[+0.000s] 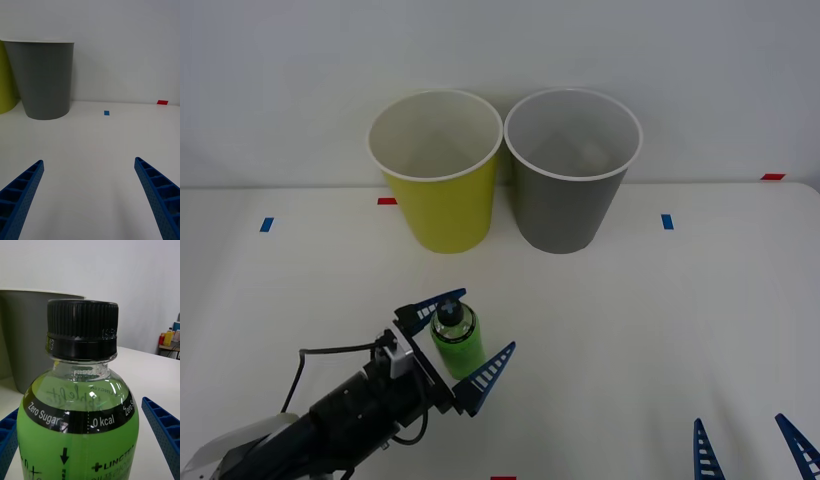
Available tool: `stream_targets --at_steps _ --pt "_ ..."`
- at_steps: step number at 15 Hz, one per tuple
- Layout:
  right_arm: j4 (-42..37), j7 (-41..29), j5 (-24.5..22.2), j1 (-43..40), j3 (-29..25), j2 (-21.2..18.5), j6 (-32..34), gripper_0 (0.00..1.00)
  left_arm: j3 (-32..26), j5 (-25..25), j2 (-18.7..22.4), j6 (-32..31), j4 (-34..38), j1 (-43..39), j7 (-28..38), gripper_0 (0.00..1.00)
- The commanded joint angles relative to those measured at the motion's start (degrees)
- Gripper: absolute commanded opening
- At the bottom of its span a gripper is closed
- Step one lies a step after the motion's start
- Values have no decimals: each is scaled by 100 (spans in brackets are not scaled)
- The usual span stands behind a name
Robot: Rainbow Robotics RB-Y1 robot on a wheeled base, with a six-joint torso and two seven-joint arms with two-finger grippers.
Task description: Put cans in the gray bin and PET bottles in the light green bin.
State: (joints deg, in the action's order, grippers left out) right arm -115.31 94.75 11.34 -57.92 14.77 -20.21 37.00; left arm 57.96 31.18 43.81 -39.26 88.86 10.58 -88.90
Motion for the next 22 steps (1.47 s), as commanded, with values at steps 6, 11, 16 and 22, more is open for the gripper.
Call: stream_targets --at_steps 6,11,16,22 --pt "0 0 0 0 0 0 0 82 -4 -42 75 -3 0 -12 -31 0" --pt "0 0 0 0 0 0 0 82 -22 -51 110 -3 17 -12 -31 0" --pt "0 0 0 0 0 0 0 82 -294 -15 374 788 694 -12 5 0" --pt "0 0 0 0 0 0 0 82 -1779 90 849 3223 2795 -680 66 0"
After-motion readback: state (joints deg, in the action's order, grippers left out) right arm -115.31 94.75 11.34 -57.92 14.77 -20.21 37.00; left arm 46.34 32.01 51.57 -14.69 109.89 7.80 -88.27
